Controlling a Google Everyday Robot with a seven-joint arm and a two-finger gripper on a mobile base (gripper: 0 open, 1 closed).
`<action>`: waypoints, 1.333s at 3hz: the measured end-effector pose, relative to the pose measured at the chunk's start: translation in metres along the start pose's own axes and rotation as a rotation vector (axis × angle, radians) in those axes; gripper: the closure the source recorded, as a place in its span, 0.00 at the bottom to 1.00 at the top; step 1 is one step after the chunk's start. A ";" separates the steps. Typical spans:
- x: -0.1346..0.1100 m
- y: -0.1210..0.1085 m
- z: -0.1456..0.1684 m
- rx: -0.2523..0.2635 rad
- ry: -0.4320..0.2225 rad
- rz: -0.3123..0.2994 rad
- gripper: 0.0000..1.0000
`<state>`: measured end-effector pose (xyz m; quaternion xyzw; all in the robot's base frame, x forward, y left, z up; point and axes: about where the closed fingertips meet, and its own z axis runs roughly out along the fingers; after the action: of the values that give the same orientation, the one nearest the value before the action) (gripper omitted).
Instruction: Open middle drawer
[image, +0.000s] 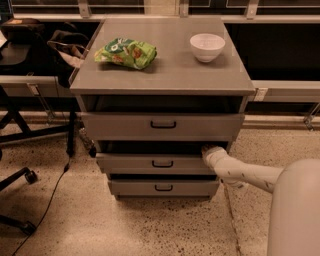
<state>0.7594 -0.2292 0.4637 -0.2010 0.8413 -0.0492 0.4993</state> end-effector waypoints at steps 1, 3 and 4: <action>0.011 0.001 -0.006 -0.039 0.020 -0.026 1.00; 0.013 0.000 -0.015 -0.074 0.034 -0.047 1.00; 0.014 0.002 -0.015 -0.082 0.037 -0.052 1.00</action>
Offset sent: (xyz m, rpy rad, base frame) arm -0.1016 -0.0443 -0.0239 -0.0986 0.2452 0.3366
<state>0.7401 -0.2348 0.4596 -0.2422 0.8463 -0.0313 0.4735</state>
